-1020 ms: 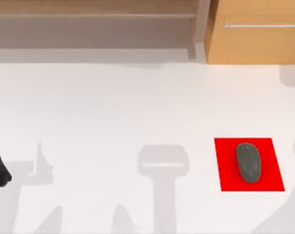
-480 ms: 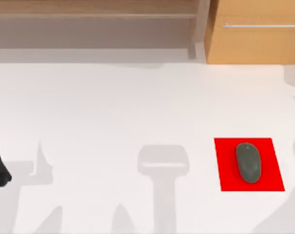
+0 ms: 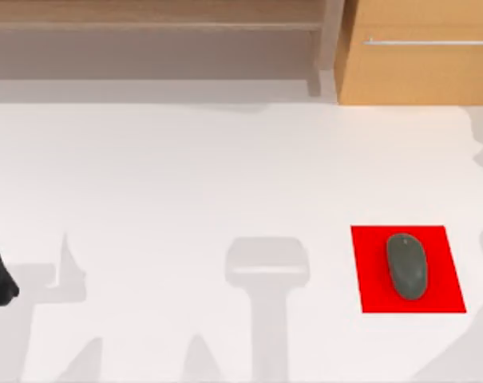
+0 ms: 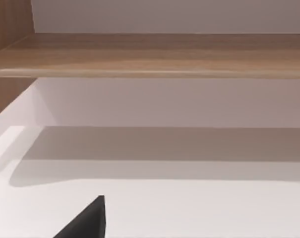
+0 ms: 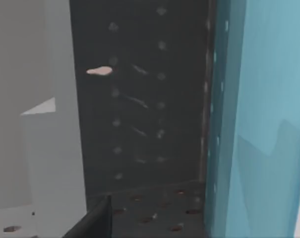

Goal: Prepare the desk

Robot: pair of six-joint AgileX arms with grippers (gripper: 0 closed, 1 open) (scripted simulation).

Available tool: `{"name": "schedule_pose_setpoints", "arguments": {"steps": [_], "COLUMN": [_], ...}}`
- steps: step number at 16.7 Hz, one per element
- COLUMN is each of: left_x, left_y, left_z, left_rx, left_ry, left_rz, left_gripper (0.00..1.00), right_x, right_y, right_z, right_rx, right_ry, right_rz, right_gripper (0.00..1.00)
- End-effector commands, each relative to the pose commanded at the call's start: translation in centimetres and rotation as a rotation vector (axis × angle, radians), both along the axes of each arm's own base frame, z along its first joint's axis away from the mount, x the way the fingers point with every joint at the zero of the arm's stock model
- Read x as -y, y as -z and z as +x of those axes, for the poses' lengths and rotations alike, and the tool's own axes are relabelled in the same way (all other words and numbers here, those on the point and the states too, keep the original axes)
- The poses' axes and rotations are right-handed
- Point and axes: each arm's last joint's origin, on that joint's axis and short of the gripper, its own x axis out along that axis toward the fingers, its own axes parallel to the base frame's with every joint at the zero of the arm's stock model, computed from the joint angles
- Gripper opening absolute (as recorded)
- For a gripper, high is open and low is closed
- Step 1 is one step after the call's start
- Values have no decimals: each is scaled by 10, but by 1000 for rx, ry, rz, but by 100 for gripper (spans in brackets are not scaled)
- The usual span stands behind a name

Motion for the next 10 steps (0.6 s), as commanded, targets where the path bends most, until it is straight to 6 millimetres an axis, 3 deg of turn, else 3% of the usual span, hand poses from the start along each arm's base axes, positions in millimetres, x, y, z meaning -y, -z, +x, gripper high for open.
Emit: {"name": "schedule_pose_setpoints", "arguments": {"steps": [4,10], "left_x": [0,0], "left_y": [0,0], "left_z": [0,0], "left_rx": [0,0], "left_ry": [0,0], "left_rz": [0,0], "left_gripper": [100,100], "right_x": [-2,-1], "right_y": [-3,-5], "right_z": [-7,-44], "right_rx": [5,15], "right_ry": [-11,-4], "right_rz": [-5,-10], "right_gripper": [100,100]}}
